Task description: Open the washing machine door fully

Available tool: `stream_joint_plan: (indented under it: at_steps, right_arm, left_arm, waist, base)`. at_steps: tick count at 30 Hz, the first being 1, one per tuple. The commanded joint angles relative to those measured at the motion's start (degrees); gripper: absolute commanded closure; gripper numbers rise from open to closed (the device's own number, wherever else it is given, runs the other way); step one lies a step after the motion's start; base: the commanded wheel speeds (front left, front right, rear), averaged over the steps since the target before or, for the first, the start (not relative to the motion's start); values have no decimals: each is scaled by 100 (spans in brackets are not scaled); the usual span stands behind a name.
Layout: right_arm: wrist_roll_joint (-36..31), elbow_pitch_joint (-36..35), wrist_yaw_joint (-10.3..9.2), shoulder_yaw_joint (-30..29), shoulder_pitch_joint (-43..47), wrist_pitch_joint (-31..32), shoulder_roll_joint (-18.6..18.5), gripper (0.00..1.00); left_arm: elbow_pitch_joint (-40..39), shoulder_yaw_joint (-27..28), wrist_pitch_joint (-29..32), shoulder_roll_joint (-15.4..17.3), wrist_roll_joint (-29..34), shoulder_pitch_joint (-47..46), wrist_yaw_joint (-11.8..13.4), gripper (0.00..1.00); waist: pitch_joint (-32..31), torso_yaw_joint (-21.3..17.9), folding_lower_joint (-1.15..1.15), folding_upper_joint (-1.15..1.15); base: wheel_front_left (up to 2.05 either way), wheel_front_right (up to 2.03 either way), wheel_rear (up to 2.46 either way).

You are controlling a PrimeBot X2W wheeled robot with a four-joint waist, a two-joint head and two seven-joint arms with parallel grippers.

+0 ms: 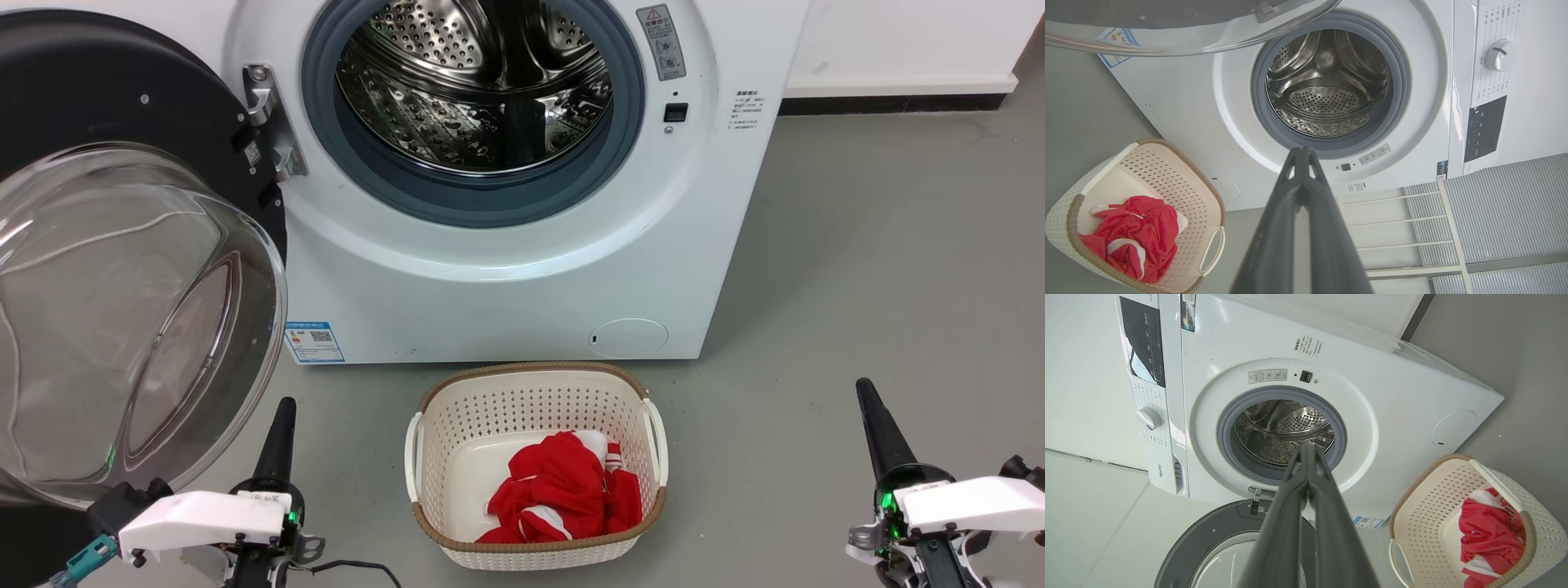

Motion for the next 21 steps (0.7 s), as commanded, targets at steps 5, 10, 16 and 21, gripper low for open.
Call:
stream_joint_plan:
  at_steps: [5, 10, 16, 21]
  right_arm:
    - [333, 20, -1, -41, -154, 68, -29, 100]
    - [571, 45, -1, -62, -181, 125, -25, 100]
    - [851, 80, -1, -86, -201, 183, -18, 100]
    - [1117, 115, -1, -111, -232, 248, -12, 100]
  left_arm:
    - [1, 31, 96, 4, -328, -104, -41, 100]
    - [19, 49, 154, 0, -583, -121, -55, 100]
    - [41, 70, 225, -3, -866, -141, -78, 100]
    - [61, 91, 291, -7, -1139, -151, -88, 100]
  waist:
    - [-4, 10, 0, 0]
    - [-7, 20, 0, 0]
    - [-11, 33, 0, 0]
    - [-15, 45, 0, 0]
  base:
    - [0, 0, 0]
    - [0, 0, 0]
    - [0, 0, 0]
    - [0, 0, 0]
